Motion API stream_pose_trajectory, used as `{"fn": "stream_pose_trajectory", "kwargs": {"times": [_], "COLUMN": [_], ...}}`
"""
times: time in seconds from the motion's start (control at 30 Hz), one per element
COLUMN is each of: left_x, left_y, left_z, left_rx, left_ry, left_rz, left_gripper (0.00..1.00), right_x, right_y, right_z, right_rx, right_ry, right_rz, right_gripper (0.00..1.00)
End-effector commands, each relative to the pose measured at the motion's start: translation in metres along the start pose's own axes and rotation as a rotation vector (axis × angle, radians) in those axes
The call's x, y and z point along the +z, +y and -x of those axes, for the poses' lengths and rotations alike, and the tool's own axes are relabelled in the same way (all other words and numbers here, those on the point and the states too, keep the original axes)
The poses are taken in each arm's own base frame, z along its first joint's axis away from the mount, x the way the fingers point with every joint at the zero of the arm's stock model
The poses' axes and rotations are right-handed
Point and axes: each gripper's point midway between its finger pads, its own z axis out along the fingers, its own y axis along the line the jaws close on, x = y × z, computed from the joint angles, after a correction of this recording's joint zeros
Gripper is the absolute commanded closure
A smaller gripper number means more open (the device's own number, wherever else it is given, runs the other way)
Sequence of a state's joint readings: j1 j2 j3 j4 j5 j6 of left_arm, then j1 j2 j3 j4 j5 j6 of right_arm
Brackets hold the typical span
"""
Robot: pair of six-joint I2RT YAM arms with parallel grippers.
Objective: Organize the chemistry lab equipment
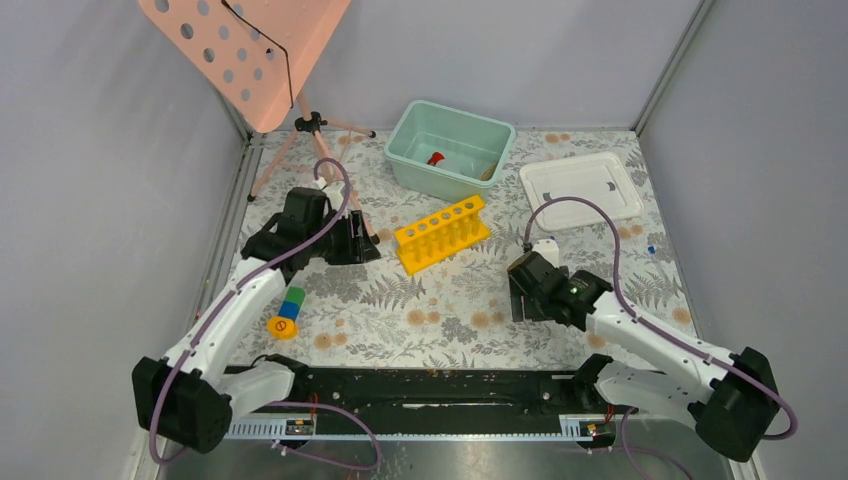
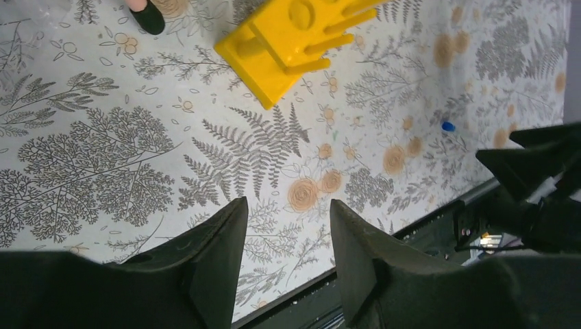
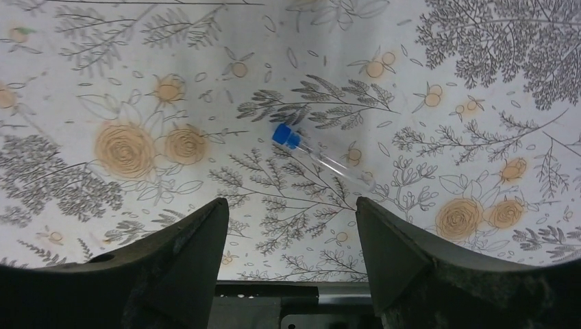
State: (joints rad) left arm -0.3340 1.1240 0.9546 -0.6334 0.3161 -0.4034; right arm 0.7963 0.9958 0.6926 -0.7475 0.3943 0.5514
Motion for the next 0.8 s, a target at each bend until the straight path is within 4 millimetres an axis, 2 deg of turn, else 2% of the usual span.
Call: {"fn": "stream_pose_trajectory", "kwargs": {"times": [0.0, 0.13, 0.3, 0.77], "left_x": [-0.024, -0.034, -0.044, -0.048], "left_y": [-0.023, -0.027, -0.033, -0.035], "left_z": [0.005, 0.003, 0.007, 0.008], "left_rx": [0.102, 0.127, 0.145, 0.147], "left_ry": [-0.07, -0.102, -0.142, -0.161], "left_rz": [-0.116, -0.135, -0.157, -0.161], "left_gripper": [0.51, 0.51, 0.51, 0.5], "right_x": [0.003, 0.017, 0.031, 0.061], "right_y": [-0.006, 0.001, -0.001, -0.001], "right_z": [-0.006, -0.012, -0.017, -0.016], "right_rx": [0.028, 0.001, -0.016, 0.014], "right_ry": [0.112, 0.234, 0.298, 0.394], "right_rz": [-0.011, -0.019, -0.072, -0.051], "right_gripper": [0.25, 0.25, 0.25, 0.23]}}
